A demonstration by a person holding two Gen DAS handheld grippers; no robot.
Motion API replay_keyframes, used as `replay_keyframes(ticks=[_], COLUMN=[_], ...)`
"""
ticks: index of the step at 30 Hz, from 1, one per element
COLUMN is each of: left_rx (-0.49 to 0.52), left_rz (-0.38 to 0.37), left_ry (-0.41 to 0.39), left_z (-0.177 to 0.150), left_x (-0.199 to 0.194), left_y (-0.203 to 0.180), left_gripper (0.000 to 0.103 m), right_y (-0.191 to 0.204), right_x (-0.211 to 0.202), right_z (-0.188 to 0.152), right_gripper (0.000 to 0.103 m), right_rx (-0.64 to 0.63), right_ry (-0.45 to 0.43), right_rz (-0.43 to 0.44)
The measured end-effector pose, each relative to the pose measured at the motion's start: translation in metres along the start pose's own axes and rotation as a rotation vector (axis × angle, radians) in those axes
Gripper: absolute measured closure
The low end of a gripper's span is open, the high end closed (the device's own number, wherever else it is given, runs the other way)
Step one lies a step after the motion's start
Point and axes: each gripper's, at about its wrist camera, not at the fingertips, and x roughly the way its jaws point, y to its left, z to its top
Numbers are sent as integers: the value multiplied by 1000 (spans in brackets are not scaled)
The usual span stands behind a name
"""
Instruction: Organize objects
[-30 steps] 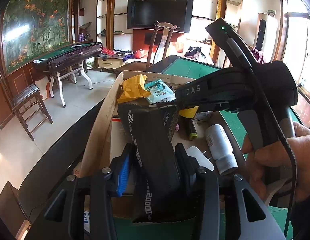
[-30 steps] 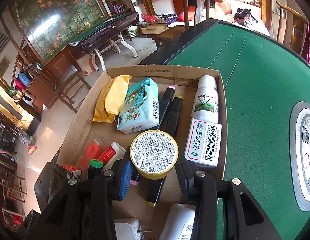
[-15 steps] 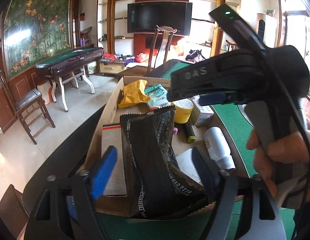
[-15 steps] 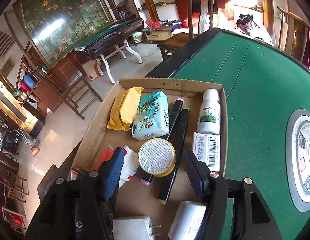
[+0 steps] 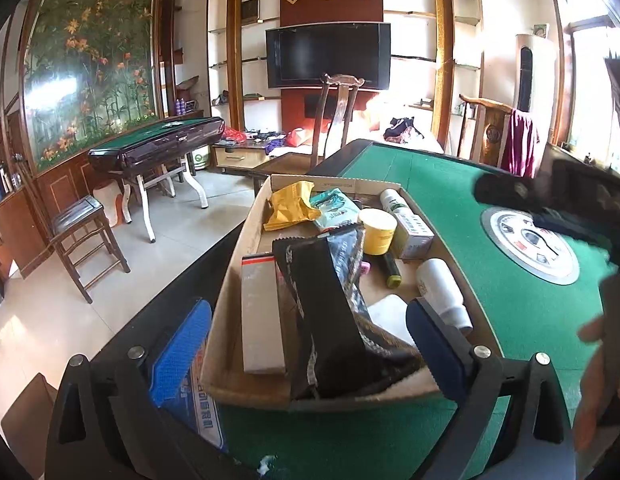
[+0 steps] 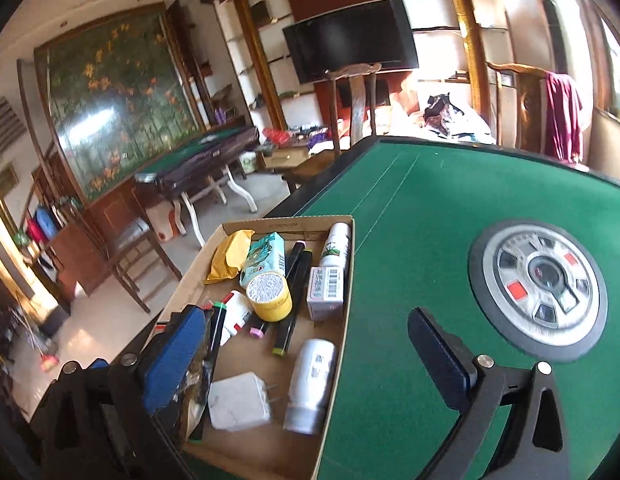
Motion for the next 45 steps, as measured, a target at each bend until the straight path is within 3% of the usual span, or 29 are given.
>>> replay_keyframes(ticks=[5,10,16,21,23,27,33,45], left_rx=[-20,-38,-44,-22,-8,-5,38,31], left_rz=[4,48,130,159,192,147,166,117], left_ry=[-16,3,56,15,32,76,-1,-5], left_z=[-2,-2,0,4,5,6,3,5], left_x=[-6,-3,3,-7,-6,-5,-19,-20], left_y=[2,3,13,17,15,17,15,12], left_gripper=[1,0,0,0,0,0,0,0], right_y=[-7,-5,-9,2,3,-1,1,16], right_x=[-23,-38,-48,-52,-51,-50,-48,-48], right_z=[-29,-50,-53,-57,-59,-59,-61,-68], right_gripper=[0,0,0,0,0,0,0,0], right_rx=[-10,-130,-129,-185,-201,-193,-197,-280], right_ry=[-48,-118,-141,-159,-163,-163,-152,-161], right_rz=[0,10,70,71,68,65,65,43])
